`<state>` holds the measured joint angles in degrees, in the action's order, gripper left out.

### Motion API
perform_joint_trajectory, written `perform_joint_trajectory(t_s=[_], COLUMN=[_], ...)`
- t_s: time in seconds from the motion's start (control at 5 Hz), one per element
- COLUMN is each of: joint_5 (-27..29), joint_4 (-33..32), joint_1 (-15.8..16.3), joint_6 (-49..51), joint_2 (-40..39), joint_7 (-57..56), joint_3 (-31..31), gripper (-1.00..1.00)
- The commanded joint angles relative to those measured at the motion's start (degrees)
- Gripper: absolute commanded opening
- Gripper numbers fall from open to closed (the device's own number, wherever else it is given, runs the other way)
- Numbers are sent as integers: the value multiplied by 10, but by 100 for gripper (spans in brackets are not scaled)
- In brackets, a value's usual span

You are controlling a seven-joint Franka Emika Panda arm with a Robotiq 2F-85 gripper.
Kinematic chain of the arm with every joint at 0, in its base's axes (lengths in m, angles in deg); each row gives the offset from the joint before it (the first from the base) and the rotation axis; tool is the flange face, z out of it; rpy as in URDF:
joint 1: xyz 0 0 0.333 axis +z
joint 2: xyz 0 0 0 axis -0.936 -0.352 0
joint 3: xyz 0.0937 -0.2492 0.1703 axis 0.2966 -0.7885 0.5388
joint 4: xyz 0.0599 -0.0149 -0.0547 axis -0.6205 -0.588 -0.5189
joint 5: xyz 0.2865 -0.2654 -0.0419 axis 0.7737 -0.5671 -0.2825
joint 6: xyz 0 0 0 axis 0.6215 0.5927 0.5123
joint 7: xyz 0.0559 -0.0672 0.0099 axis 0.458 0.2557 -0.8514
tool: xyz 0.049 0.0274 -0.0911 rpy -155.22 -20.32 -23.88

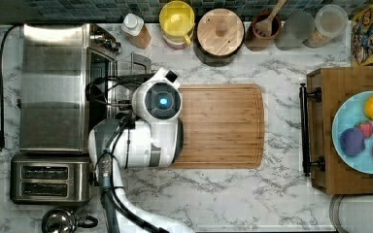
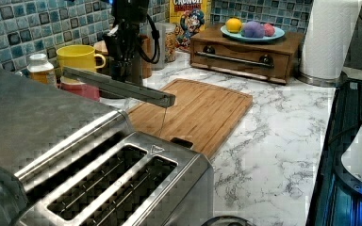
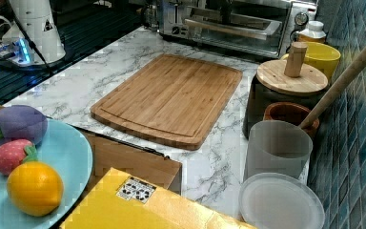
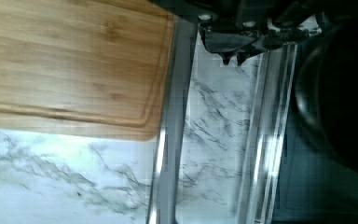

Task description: Close the oven.

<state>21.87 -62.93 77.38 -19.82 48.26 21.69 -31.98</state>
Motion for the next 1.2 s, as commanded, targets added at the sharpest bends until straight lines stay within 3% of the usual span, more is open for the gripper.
perform_joint_trajectory(t_s=[0.2, 0.4, 0.6, 0.8, 1.0, 1.2], joint_5=[-168, -170, -131, -143, -173, -235], joint_4=[97, 86, 54, 34, 14, 43], joint_1=[69, 67, 56, 46, 44, 35], joint_6=[41, 31, -6, -32, -51, -3], joint_2=[25, 41, 77, 107, 152, 149], joint_7=[175, 183, 163, 185, 237, 325], joint_3=[56, 66, 76, 85, 92, 93], gripper=[-100, -100, -100, -100, -100, -100])
